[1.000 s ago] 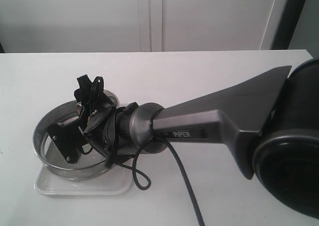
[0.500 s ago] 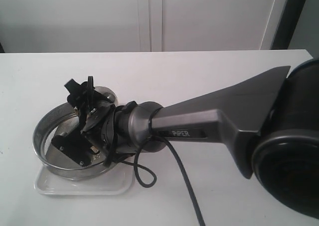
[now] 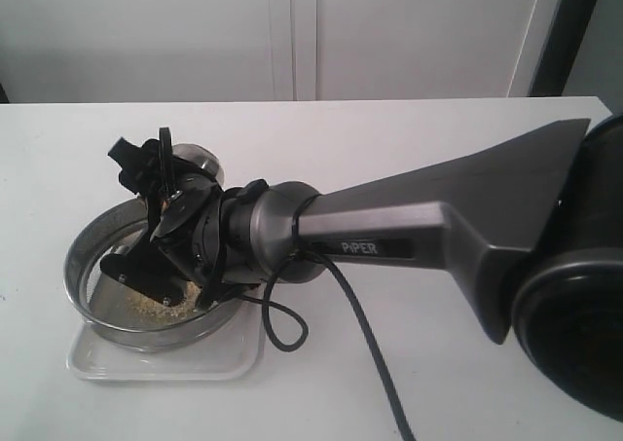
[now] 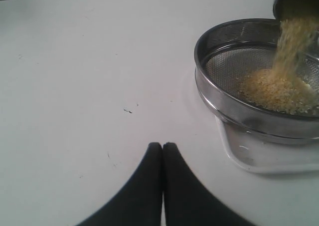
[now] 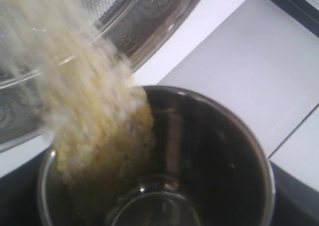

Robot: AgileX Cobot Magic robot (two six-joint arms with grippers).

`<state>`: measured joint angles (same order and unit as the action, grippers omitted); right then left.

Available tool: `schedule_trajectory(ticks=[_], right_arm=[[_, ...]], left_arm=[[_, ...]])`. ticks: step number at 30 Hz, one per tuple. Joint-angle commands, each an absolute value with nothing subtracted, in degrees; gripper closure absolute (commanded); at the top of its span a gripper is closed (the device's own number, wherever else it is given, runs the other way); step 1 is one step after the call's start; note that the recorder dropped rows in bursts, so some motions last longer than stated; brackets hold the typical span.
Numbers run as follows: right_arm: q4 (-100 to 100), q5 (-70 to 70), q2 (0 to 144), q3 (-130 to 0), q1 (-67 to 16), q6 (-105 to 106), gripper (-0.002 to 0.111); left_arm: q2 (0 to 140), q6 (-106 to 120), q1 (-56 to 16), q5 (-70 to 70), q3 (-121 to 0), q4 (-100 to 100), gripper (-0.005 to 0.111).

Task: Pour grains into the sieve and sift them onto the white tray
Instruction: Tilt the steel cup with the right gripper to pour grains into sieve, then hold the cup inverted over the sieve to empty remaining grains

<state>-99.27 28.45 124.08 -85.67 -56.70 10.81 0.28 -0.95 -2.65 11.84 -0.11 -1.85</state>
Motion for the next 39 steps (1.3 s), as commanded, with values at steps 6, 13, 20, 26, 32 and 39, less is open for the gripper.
schedule_trajectory(ticks=[6, 13, 20, 26, 32, 39], right_arm=[[-99.95, 29.30, 123.06, -86.26, -57.89, 12.60, 0.108], [-99.95, 29.40, 123.06, -86.26, -57.89, 14.50, 0.108], [-99.95, 29.83, 123.20, -86.26, -58.78, 17.33, 0.108], [-99.95, 29.72, 123.51, -86.26, -59.55, 21.57, 0.108], [-99.95, 30.88, 123.51, -86.26, -59.55, 25.53, 0.108], [-99.95, 30.13, 123.76, -86.14, -59.91, 24.59, 0.108]], left_arm=[[0.00, -1.09, -2.44, 11.66, 0.00, -1.89, 0.107], [0.00, -1.09, -2.44, 11.66, 0.00, -1.89, 0.107], [0.00, -1.09, -2.44, 11.66, 0.00, -1.89, 0.107], [0.00, -1.09, -2.44, 11.66, 0.00, -1.89, 0.107], [0.00, -1.09, -2.44, 11.66, 0.00, -1.89, 0.107], [0.00, -1.09, -2.44, 11.66, 0.00, -1.89, 0.107]])
